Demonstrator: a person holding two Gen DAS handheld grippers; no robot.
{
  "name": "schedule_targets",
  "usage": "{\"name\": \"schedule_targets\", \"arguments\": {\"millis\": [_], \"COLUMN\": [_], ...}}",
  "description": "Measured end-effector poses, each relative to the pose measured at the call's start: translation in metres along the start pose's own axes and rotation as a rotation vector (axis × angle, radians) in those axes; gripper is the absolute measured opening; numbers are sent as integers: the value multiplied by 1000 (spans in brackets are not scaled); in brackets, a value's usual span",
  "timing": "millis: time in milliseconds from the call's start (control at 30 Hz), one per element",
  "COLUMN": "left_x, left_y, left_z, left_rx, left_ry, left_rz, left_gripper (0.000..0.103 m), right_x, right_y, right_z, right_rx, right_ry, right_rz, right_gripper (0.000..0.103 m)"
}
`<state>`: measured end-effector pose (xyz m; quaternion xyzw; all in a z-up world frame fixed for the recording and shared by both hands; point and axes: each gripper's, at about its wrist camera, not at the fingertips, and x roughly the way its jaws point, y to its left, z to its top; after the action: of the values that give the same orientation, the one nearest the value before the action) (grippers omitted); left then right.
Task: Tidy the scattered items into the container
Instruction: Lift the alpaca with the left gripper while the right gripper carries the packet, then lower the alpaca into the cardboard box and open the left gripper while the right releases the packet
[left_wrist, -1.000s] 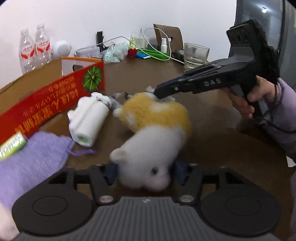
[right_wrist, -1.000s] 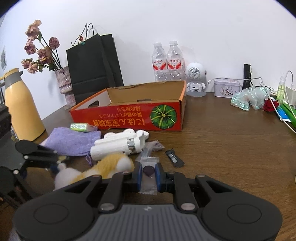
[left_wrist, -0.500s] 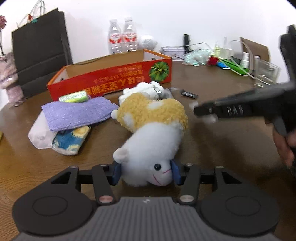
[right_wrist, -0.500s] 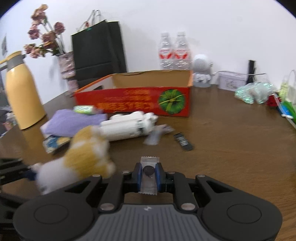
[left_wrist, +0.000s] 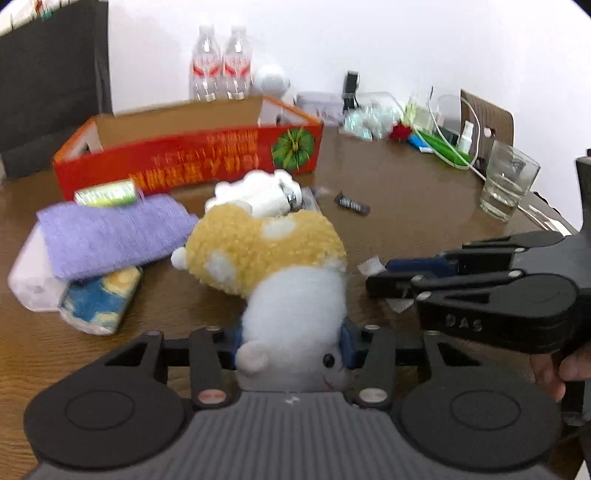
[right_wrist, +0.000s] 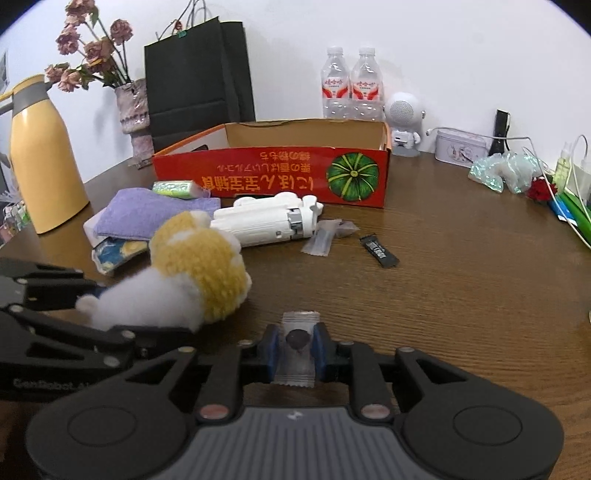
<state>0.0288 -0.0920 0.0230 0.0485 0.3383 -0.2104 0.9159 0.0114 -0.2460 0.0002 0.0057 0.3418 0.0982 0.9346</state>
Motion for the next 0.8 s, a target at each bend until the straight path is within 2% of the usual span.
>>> {"name": "schedule_targets", "arguments": {"millis": [67, 133, 200, 300, 333, 400, 467, 567, 633, 700, 733, 800], "left_x": [-17, -33, -42, -47, -48, -44, -26, 16, 59, 103, 124, 156], "left_y": [-3, -2, 5, 30, 40, 56, 74, 109, 128, 135, 138, 141], "left_z": [0, 3, 14, 47, 64, 96, 143, 205, 237, 251, 254, 257], "left_rx": [6, -7, -39, -104, -118, -115, -105, -232, -282, -307, -335, -367], "left_ry": [-70, -135, -167, -188, -199, -218, -187, -89, -8, 67, 106, 149], "left_rz": [33, 50, 59, 109, 143, 164, 143, 132, 135, 180, 179, 125], "left_gripper": [47, 47, 47, 47, 47, 48, 48, 48, 48, 48, 48, 48], "right_x": [1, 1, 0, -17, -24, -37, -39, -15, 22, 67, 93, 131], "right_y": [3, 5, 5, 8, 7, 4, -4, -28, -44, -54, -59, -62], "right_z": [0, 1, 5, 30, 42, 76, 115, 189, 234, 263, 272, 280], "right_rx": [-5, -8, 6, -8, -12, -19, -19, 53, 109, 124, 128, 134], "right_ry": [1, 3, 15, -66, -100, -180, -242, -248, -188, -97, -38, 47], "right_rz": [1, -2, 7, -5, -3, -2, 1, 43, 52, 27, 7, -45], "right_gripper": [20, 14, 13, 13, 13, 13, 13, 13, 13, 13, 13, 13]}}
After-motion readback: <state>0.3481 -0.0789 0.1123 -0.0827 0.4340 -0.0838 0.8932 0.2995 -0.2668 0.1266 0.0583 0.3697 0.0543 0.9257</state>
